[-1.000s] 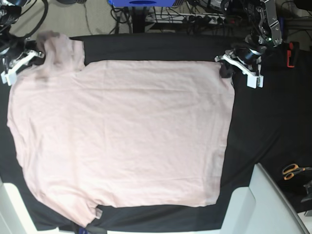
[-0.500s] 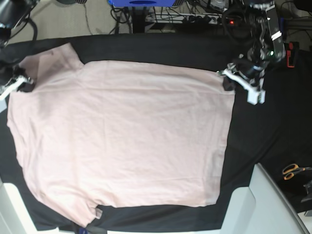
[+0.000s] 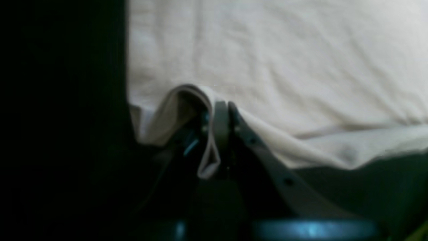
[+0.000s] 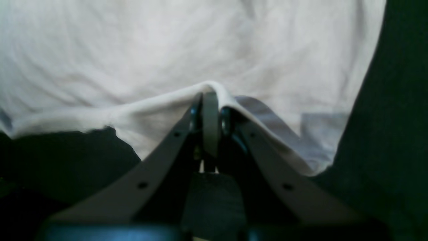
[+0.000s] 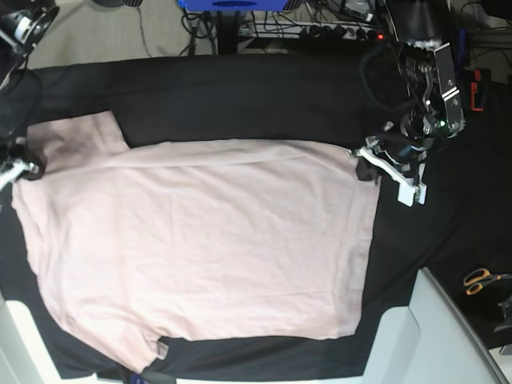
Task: Fold the T-shirt properly
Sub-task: 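Lift the shoulder edge with both grippers and fold it over the shirt, then release the folded edge and raise both grippers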
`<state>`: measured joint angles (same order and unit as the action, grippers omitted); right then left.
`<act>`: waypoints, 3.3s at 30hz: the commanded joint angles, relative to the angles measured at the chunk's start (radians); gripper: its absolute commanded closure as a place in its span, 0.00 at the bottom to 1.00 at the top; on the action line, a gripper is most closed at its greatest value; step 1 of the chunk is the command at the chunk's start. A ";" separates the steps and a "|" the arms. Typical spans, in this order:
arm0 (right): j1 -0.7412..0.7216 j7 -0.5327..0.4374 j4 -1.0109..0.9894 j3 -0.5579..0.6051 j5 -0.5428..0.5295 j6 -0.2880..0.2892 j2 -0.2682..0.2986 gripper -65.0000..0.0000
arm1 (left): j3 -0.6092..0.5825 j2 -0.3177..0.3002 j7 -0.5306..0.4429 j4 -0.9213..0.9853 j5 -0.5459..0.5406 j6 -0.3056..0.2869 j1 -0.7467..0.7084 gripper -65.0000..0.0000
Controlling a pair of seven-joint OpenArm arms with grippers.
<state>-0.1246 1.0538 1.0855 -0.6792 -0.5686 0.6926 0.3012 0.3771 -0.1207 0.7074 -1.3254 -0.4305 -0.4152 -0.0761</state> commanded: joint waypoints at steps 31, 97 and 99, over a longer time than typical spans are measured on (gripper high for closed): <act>-0.266 -0.223 -0.284 0.091 -0.020 0.006 0.079 1.00 | 0.001 -0.018 -0.013 0.116 0.100 -0.006 0.246 1.00; -0.221 -0.467 -0.239 -0.141 -0.077 0.006 -0.010 0.31 | 0.027 -0.033 -0.219 0.139 0.089 0.058 0.364 0.15; -0.165 -0.379 -0.204 -0.239 -0.161 0.006 -0.012 0.33 | 0.055 -0.030 -0.194 0.062 0.089 0.058 0.301 0.15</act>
<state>-0.2680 0.6899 0.8631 -0.9203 -0.7101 0.6807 0.2737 0.4339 -0.1444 0.5171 -1.2522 -0.3328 -0.3416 0.2150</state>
